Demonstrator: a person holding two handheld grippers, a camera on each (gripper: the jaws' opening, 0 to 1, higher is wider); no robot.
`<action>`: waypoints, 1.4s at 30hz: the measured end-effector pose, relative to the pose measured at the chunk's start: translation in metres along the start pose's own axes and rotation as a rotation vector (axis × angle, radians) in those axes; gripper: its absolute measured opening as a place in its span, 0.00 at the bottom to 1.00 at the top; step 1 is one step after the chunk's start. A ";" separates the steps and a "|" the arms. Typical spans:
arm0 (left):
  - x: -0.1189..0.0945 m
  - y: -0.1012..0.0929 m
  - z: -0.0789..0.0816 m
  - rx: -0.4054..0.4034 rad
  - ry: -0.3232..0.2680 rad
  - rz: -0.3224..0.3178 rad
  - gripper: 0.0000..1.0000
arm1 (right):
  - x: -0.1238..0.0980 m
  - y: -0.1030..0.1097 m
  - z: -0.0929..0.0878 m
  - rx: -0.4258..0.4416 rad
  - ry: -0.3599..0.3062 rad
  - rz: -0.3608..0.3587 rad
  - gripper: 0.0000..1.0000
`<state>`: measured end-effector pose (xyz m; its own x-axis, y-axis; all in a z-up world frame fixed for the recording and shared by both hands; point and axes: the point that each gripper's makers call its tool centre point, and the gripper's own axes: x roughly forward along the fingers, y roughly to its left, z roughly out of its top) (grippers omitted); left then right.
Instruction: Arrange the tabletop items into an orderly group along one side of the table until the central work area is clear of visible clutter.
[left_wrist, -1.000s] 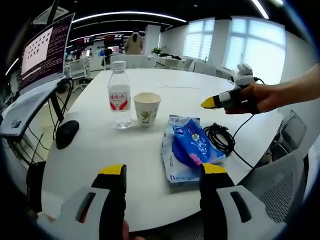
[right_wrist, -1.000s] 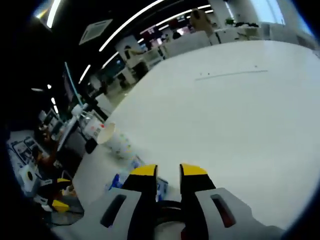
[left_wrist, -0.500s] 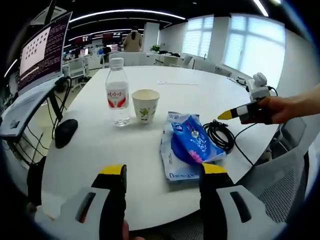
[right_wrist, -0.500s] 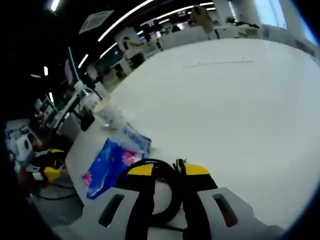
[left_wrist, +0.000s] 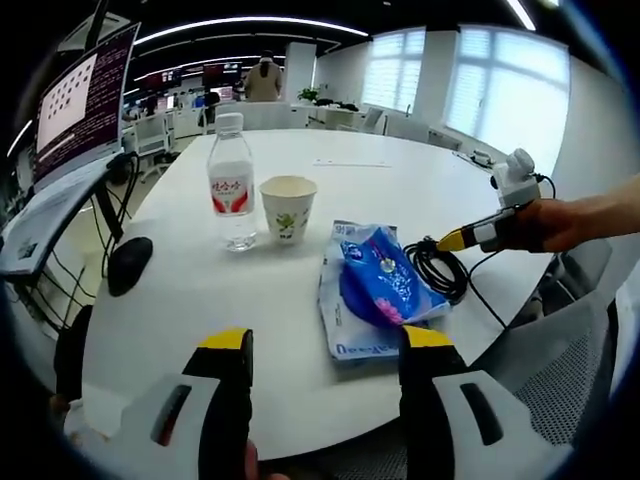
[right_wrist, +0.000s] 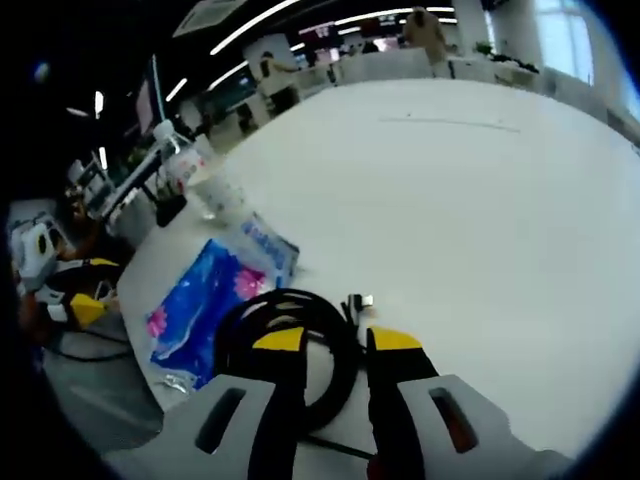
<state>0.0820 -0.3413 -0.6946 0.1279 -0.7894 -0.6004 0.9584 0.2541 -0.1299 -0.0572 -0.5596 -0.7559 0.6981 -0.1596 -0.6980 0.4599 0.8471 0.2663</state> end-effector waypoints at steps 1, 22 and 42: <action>0.000 0.000 0.000 0.000 0.000 0.001 0.59 | 0.000 0.001 0.000 -0.016 0.005 0.001 0.21; 0.001 0.000 -0.002 0.005 0.009 0.001 0.58 | -0.020 -0.026 -0.020 -0.128 0.063 -0.053 0.12; 0.002 0.001 -0.004 0.007 0.024 0.013 0.59 | -0.036 -0.032 -0.027 -0.050 0.030 -0.061 0.19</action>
<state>0.0824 -0.3398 -0.6991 0.1343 -0.7723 -0.6209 0.9586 0.2600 -0.1161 -0.1124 -0.5673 -0.7574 0.6522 -0.1969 -0.7320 0.4727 0.8606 0.1897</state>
